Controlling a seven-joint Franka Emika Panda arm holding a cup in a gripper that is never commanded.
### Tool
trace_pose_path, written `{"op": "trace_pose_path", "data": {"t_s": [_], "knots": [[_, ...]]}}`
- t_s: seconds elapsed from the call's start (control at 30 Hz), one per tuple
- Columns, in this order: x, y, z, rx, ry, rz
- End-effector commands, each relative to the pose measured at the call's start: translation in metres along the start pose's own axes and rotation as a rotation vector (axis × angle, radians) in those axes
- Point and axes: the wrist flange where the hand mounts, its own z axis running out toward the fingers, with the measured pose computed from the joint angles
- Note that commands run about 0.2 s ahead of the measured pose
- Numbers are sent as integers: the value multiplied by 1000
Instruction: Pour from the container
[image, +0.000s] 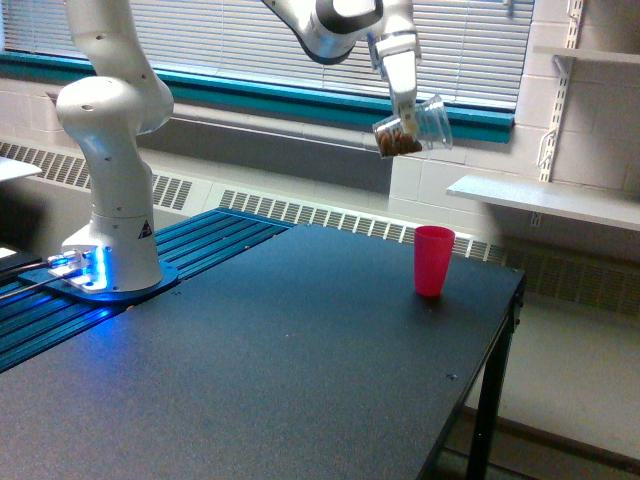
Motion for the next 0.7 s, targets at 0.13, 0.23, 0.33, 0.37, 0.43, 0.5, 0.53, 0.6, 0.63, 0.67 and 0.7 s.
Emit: {"op": "trace_pose_path", "data": {"t_s": [0.13,0.23,0.33,0.37,0.43,0.5,0.53,0.6,0.63,0.67,0.7], "knots": [[-25,-18,22,-9,-54,-30],[-30,-24,27,-8,-69,-42],[-33,-29,32,-8,-81,-53],[-35,-31,34,-8,-85,-59],[-37,-35,38,-10,-94,-68],[-40,-38,42,-11,-104,-76],[-42,-39,44,-13,-109,-80],[-44,-42,48,-13,-118,-85],[-45,-44,50,-13,-123,-88],[-46,-45,52,-15,-128,-92],[-47,-46,55,-17,-133,-95]]}}
